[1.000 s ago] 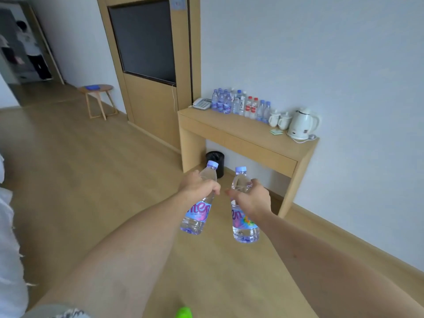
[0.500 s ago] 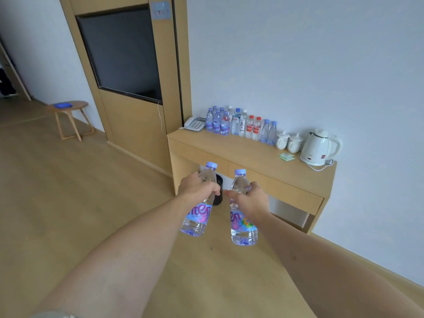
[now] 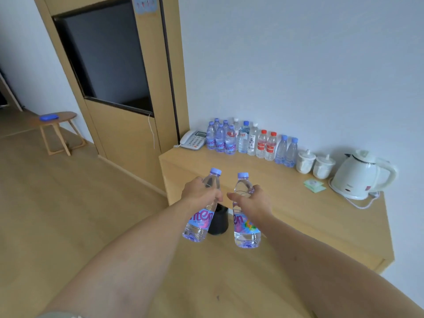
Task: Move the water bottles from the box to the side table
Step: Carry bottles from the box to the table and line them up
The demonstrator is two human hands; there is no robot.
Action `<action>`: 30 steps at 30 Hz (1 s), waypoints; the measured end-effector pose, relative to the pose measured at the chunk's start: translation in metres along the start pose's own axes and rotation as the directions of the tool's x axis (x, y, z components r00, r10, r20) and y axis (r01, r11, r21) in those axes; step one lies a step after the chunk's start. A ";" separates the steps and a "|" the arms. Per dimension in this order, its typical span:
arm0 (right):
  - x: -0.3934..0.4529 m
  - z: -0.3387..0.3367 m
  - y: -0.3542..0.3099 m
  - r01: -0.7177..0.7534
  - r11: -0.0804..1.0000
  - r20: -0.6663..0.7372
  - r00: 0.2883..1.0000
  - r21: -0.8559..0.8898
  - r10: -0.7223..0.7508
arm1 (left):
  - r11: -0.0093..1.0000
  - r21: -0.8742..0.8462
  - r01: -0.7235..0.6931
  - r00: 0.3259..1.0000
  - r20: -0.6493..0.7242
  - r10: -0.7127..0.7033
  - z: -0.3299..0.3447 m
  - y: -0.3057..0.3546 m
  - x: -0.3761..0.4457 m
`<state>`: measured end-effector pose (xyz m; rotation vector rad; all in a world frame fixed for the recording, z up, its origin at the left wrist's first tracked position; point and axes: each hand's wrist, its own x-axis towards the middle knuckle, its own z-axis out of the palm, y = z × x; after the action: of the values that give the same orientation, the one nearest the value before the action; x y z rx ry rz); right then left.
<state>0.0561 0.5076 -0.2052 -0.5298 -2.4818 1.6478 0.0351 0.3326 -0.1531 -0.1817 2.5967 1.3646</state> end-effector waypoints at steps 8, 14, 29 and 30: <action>0.147 0.015 -0.033 -0.005 1.000 -0.031 1.000 0.023 0.005 | 0.999 0.047 -0.025 1.000 -0.004 0.025 0.002 0.058 0.156; 0.239 0.027 -0.018 -0.058 0.998 -0.088 0.994 0.019 0.059 | 0.999 0.045 -0.030 0.999 0.022 0.029 0.032 0.065 0.266; 0.446 0.059 -0.013 -0.244 0.970 -0.355 0.906 0.003 0.230 | 0.960 0.090 -0.264 0.901 0.378 0.213 0.087 0.136 0.538; 0.452 0.059 -0.012 -0.249 0.968 -0.358 0.904 0.003 0.234 | 0.960 0.069 -0.270 0.890 0.399 0.221 0.090 0.141 0.549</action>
<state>-0.3850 0.6103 -0.2615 -1.0768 -2.2569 1.4163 -0.5156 0.4782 -0.2190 0.4129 2.4068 1.1602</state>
